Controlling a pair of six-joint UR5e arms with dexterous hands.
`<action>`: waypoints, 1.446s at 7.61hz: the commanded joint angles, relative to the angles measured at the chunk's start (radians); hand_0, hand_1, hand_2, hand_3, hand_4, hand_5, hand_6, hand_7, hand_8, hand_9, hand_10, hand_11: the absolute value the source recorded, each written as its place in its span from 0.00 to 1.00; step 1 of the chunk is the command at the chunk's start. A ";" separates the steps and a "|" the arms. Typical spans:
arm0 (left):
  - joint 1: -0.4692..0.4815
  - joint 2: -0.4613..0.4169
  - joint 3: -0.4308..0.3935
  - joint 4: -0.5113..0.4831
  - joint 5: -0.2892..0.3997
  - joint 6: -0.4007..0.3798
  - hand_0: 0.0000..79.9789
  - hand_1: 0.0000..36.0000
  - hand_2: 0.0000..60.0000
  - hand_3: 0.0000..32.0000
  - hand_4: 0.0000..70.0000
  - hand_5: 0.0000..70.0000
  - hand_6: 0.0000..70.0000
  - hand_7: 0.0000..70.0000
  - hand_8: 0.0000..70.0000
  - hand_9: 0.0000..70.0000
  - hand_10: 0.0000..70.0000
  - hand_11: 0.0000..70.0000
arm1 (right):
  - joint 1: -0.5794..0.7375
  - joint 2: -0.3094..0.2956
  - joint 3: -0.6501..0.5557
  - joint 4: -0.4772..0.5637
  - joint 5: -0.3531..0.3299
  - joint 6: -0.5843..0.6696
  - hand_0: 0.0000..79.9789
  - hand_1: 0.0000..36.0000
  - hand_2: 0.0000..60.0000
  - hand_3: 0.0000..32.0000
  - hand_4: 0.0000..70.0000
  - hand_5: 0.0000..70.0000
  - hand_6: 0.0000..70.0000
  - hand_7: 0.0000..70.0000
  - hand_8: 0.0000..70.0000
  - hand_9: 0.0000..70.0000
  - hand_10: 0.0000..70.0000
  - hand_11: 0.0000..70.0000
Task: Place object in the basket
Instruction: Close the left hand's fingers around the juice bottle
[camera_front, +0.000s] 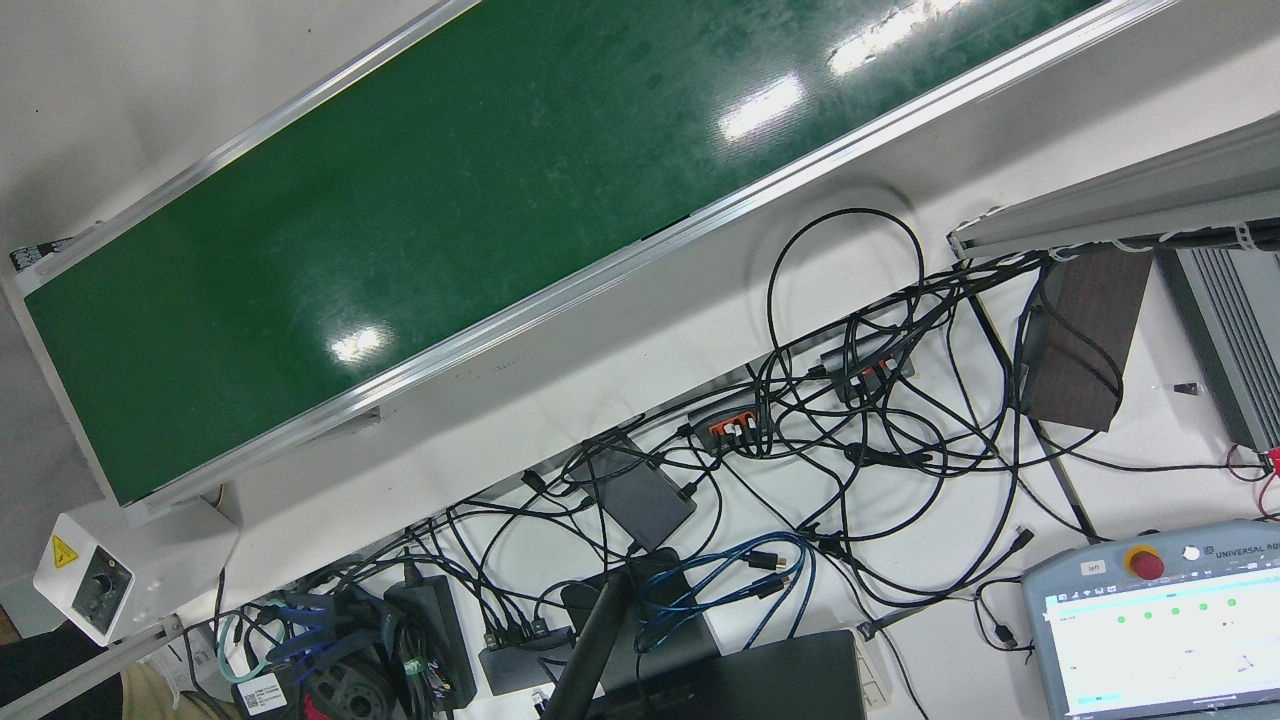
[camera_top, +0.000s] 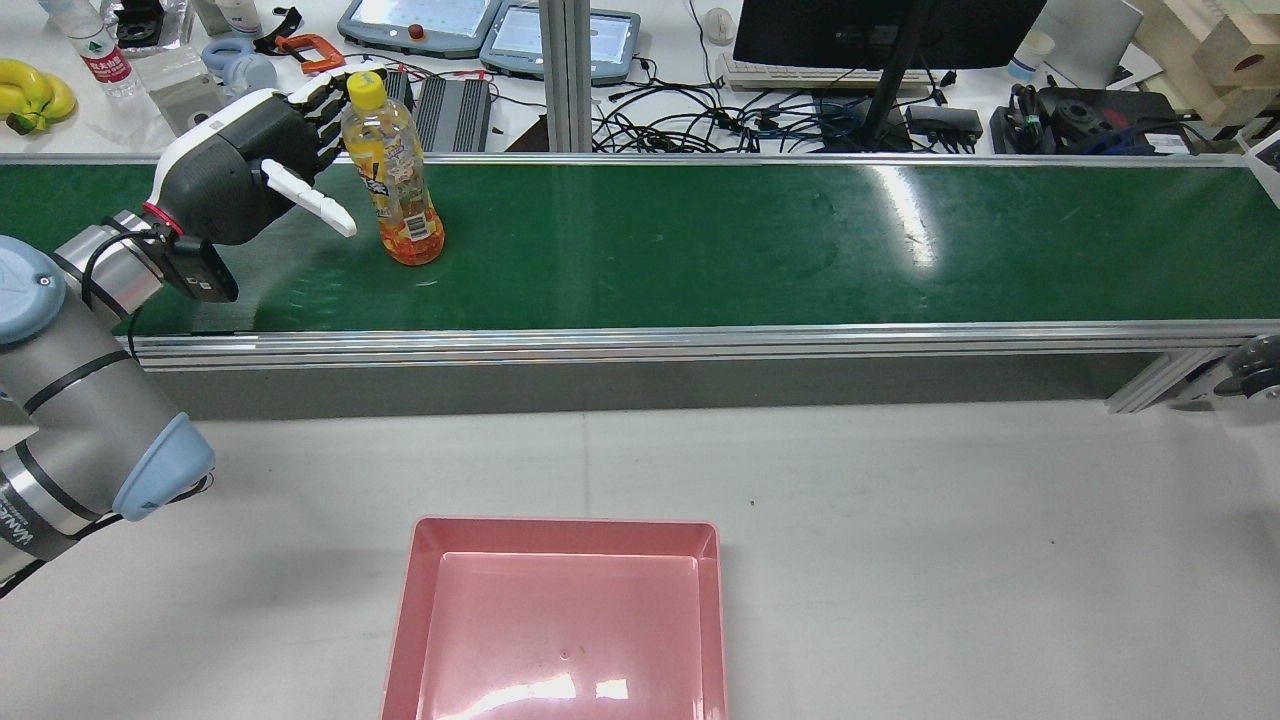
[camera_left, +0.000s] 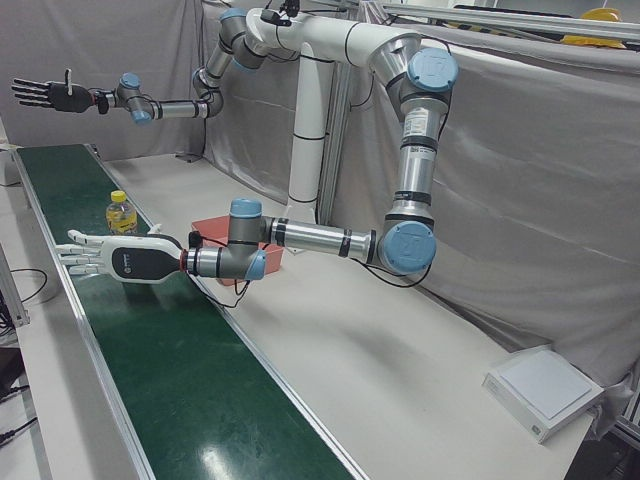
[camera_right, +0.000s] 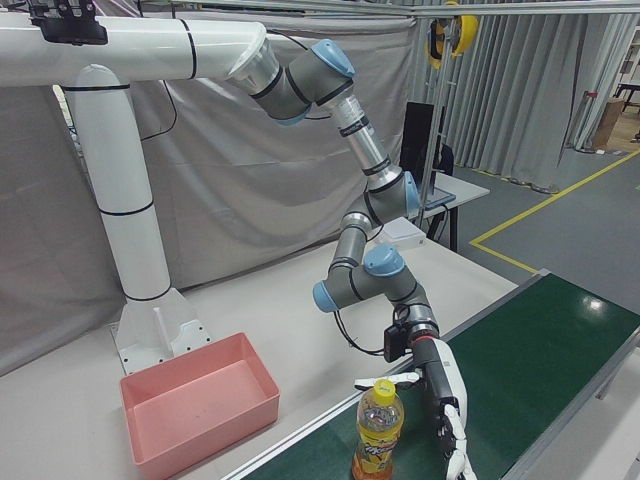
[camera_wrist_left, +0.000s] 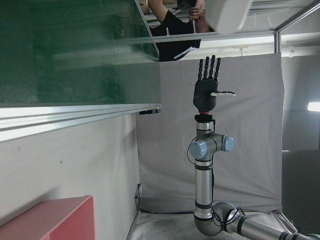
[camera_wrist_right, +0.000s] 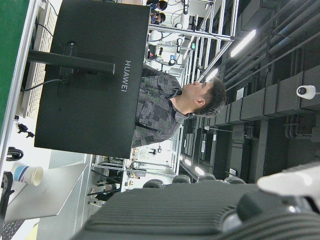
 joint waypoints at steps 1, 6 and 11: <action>0.009 -0.002 0.000 0.000 0.001 0.000 0.98 0.40 0.00 0.00 0.02 0.35 0.00 0.00 0.00 0.00 0.02 0.06 | 0.000 0.000 0.000 0.000 0.000 0.001 0.00 0.00 0.00 0.00 0.00 0.00 0.00 0.00 0.00 0.00 0.00 0.00; 0.014 -0.003 0.000 0.002 0.021 -0.002 0.99 0.38 0.00 0.00 0.04 0.39 0.00 0.00 0.00 0.00 0.06 0.12 | 0.000 0.000 0.000 0.000 0.000 0.001 0.00 0.00 0.00 0.00 0.00 0.00 0.00 0.00 0.00 0.00 0.00 0.00; 0.012 0.003 -0.008 -0.040 -0.061 -0.014 1.00 0.48 0.02 0.00 1.00 1.00 0.85 1.00 0.84 1.00 1.00 1.00 | 0.000 0.000 0.000 0.000 0.000 0.001 0.00 0.00 0.00 0.00 0.00 0.00 0.00 0.00 0.00 0.00 0.00 0.00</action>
